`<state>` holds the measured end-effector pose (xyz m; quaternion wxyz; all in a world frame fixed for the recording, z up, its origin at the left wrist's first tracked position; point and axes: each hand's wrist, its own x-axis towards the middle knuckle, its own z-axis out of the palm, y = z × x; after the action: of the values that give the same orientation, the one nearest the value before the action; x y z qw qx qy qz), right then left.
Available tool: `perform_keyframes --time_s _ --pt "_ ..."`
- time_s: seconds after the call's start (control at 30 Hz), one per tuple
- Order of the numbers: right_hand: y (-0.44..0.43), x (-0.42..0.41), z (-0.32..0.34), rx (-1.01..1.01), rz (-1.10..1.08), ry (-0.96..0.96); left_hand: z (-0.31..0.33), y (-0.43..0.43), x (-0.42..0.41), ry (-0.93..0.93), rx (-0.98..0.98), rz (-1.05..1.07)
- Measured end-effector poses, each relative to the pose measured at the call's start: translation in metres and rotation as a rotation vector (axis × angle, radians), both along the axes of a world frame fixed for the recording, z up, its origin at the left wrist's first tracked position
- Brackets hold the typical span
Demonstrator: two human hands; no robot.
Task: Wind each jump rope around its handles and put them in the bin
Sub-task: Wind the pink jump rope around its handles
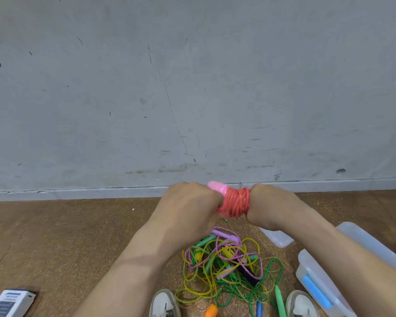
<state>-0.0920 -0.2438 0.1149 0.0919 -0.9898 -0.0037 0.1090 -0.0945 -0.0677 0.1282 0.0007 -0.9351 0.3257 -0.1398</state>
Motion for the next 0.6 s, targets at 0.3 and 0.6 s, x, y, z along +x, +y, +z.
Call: perform_keyframes --time_s 0.3,0.6 --pt "0.017 -0.029 0.011 -0.283 0.490 -0.069 -0.003 0.029 0.019 0.787 -0.468 0.030" --pt "0.006 -0.023 0.010 0.152 0.559 0.000 -0.004 0.033 0.022 1.216 -0.828 -0.117"
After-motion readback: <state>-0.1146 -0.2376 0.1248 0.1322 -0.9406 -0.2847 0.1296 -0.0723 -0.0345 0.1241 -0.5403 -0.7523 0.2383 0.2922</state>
